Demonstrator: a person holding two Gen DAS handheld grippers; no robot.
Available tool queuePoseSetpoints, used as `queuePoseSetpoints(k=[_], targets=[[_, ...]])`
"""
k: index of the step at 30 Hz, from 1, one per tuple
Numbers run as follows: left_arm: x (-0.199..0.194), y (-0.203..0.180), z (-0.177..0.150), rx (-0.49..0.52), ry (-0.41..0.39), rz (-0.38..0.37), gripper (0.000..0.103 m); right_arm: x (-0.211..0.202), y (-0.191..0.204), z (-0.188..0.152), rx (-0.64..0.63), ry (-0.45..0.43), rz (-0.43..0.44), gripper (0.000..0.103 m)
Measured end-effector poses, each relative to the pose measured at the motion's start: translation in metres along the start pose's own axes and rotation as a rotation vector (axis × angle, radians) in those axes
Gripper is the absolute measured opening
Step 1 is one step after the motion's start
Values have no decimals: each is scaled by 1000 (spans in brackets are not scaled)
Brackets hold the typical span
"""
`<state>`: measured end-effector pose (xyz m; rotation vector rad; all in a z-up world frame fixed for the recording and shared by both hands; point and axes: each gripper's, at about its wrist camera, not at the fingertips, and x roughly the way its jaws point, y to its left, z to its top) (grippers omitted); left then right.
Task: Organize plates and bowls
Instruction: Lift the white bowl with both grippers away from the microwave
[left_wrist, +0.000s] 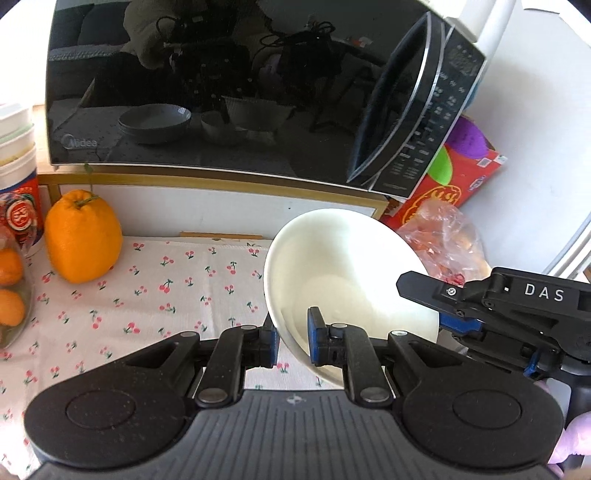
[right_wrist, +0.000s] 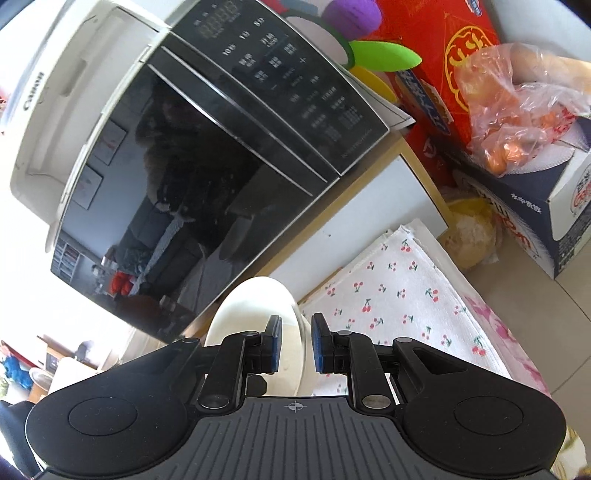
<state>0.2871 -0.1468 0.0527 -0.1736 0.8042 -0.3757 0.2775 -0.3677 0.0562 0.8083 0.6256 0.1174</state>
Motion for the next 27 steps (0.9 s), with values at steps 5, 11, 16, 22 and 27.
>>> queuePoseSetpoints(k=[5,11,16,22,27], targets=[[-17,-2,-8,-7,6,-1,14,-19,10,-11,-21,9,-14,17],[-38,-2,-22,-31,6,-18,14,-41,23,-25,-48,19,-34,17],[-54,3,-34,-90,17,-52,14,-60,32,-37,-64,26,-40,17],[-71,7,-50,-129,26,-77,14,-80,37,-54,-68,38,-35,17],[-83,9,-66,-126,48,-70,14,-89,37,-71,-62,66,-51,17]])
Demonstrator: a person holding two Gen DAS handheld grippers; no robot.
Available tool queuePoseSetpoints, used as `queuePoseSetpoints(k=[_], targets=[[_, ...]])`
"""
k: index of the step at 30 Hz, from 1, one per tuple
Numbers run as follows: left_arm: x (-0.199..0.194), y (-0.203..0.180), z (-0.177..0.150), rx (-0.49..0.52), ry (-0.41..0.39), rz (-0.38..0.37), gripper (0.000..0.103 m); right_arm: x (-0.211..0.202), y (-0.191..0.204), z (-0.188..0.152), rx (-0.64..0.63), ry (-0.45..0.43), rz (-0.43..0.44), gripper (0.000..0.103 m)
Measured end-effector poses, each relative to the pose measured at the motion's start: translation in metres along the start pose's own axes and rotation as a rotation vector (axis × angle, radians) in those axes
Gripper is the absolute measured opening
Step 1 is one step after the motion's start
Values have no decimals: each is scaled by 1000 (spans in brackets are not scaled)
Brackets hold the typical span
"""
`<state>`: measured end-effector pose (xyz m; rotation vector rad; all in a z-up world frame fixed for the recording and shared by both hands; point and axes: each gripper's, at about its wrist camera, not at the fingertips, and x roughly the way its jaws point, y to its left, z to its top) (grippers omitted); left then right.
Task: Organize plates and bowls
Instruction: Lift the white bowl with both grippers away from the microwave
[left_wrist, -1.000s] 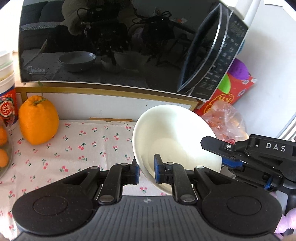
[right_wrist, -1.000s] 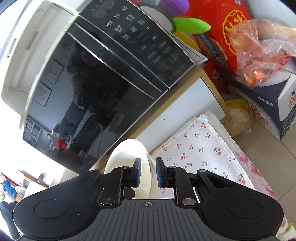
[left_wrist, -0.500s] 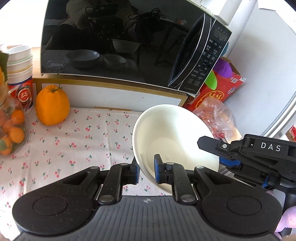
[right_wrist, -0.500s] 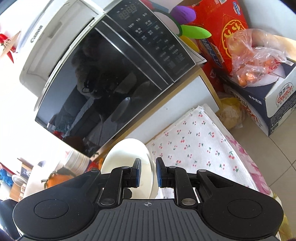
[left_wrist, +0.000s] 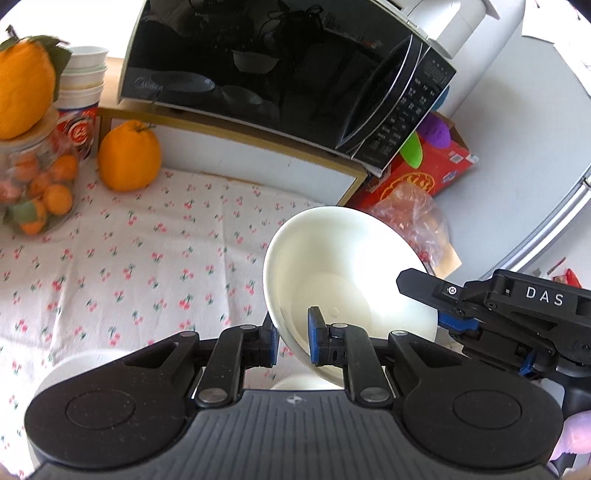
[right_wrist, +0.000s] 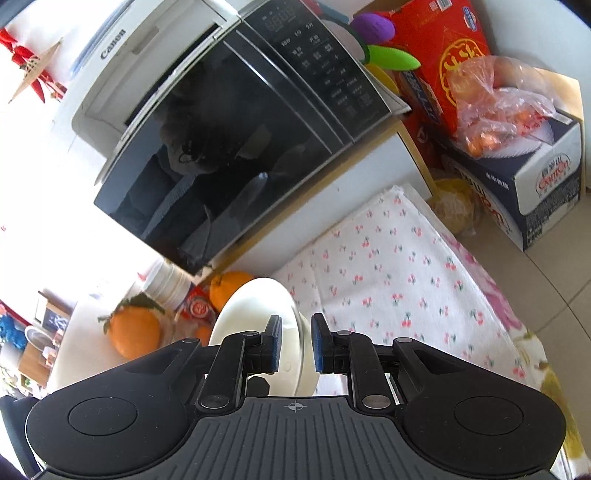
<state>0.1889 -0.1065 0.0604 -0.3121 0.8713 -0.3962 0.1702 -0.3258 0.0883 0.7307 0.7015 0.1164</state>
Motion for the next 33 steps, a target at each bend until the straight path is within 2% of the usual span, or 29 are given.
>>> queuePoseSetpoints(k=[7,13,18,26,33], targets=[[-7,1,-21,29,39,23,15,-6,-5,-22,49,56,-50,17],[-7,0,-36,63,64,22,15,-12,-18,-39,71,61,-77,17],[-3,2,-46,77,108,17,15,-15,-34,-49,150,88,-86,17],[5,-9,-59,131,140,56,15,-19,-31,-62,85,87,-191,17],[12,-9,-67,152,175,82,15,-12,-43,-70,107,136,-230,17]])
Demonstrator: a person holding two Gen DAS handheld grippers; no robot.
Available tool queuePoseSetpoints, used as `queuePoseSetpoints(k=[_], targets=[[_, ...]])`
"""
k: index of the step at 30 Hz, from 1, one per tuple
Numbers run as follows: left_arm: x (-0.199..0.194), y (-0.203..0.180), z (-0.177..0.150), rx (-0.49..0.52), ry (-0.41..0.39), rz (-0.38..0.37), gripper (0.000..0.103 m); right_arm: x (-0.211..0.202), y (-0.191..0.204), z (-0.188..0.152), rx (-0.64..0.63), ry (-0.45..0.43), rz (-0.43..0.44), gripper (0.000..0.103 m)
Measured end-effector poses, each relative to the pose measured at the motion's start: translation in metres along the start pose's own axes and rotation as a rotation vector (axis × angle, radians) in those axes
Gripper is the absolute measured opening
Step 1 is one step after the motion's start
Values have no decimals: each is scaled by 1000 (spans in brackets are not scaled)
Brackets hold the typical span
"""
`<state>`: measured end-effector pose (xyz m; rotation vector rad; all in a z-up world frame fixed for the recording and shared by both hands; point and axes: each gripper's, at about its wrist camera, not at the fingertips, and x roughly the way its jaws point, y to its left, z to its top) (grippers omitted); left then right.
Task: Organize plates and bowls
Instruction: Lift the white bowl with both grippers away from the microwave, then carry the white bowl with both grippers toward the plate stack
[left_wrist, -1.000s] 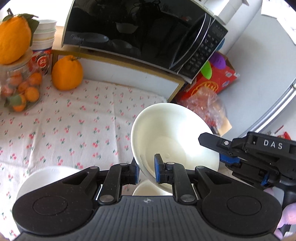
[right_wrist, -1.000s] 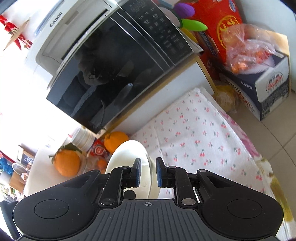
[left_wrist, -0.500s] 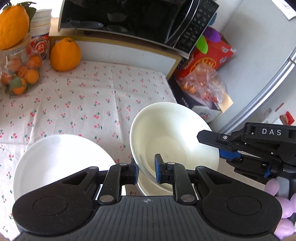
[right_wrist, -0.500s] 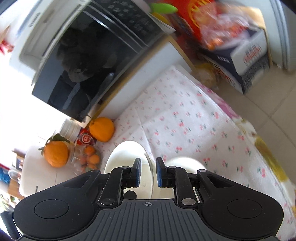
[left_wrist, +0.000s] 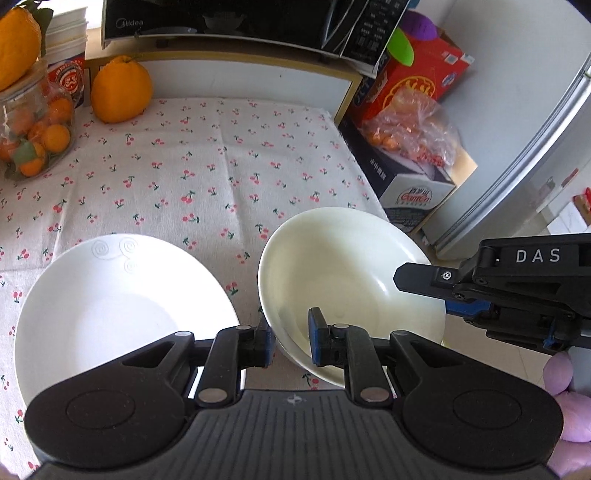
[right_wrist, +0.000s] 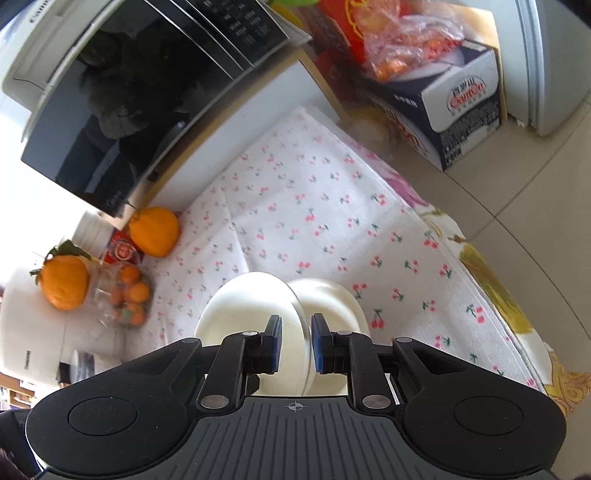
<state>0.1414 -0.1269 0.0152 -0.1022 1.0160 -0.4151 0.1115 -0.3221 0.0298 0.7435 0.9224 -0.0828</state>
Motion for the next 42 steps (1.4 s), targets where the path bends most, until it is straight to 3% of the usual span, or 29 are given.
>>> queuePoseSetpoints(k=[16,31,42], targets=[[6,-9,-4,84,3,44,20,15,-2,-4,-18,39,-58,17],[4,-4,-9,124,-28,13,21,19,0,-5,-67,54,-80,17],[9,-5,-12,138,-5,26,21,21,2,-6,-117,51,-125,17]])
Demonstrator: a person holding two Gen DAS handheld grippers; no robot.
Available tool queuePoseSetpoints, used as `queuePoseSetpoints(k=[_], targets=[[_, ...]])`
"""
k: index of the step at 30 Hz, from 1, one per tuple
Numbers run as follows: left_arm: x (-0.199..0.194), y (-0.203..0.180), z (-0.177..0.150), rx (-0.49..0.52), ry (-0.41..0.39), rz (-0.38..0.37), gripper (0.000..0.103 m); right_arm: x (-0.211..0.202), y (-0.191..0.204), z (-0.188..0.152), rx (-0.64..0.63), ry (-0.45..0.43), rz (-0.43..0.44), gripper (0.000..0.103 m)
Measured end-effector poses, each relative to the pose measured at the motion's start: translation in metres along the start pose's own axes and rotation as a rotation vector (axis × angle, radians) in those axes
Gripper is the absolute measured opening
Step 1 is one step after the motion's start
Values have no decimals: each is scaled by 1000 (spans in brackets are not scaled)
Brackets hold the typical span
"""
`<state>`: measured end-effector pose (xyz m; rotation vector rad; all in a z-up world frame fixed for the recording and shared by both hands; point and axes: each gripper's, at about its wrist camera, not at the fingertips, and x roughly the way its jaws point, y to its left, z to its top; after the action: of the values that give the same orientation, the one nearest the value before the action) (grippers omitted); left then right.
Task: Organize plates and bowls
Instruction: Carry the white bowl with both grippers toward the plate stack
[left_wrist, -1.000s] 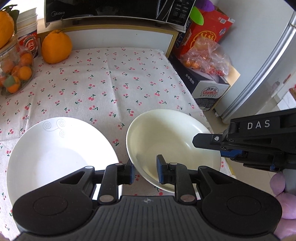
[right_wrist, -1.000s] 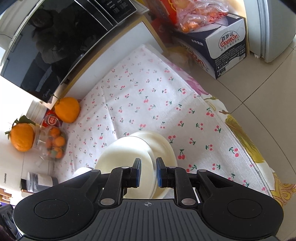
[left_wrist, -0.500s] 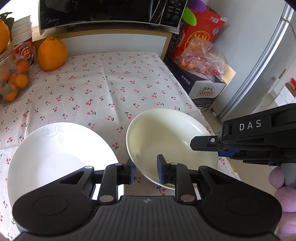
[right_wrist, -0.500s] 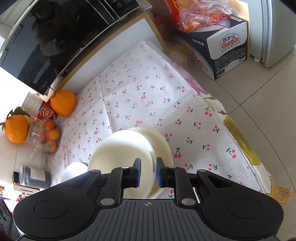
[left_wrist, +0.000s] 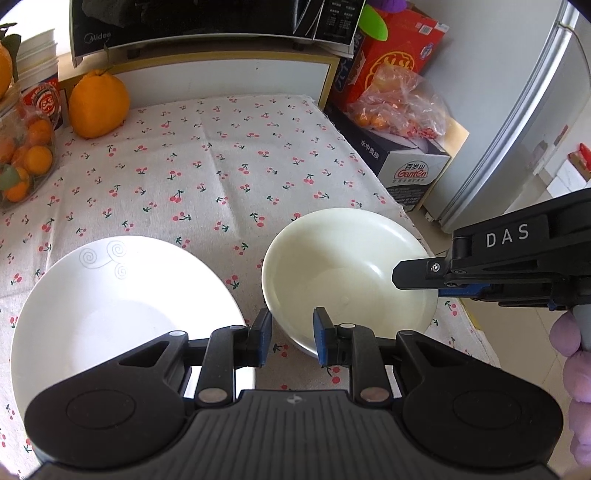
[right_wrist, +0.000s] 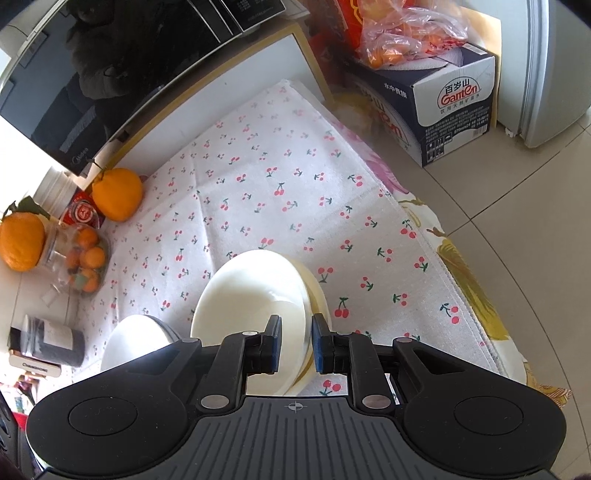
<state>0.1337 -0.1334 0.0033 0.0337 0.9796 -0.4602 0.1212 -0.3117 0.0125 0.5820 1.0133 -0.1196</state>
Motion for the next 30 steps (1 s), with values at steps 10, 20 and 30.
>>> queuePoseSetpoints(k=[10,20,30], targets=[[1,0,0,16,-4,12,22,-1,4,0,-37,-13,-17,20],[1,0,-1,31,-5,10,23,-3,9,0,-95,-34,-55,21],[-6,-4,-5,102,-36,-6,27,-4,7,-1,-136,-43,-42,25]])
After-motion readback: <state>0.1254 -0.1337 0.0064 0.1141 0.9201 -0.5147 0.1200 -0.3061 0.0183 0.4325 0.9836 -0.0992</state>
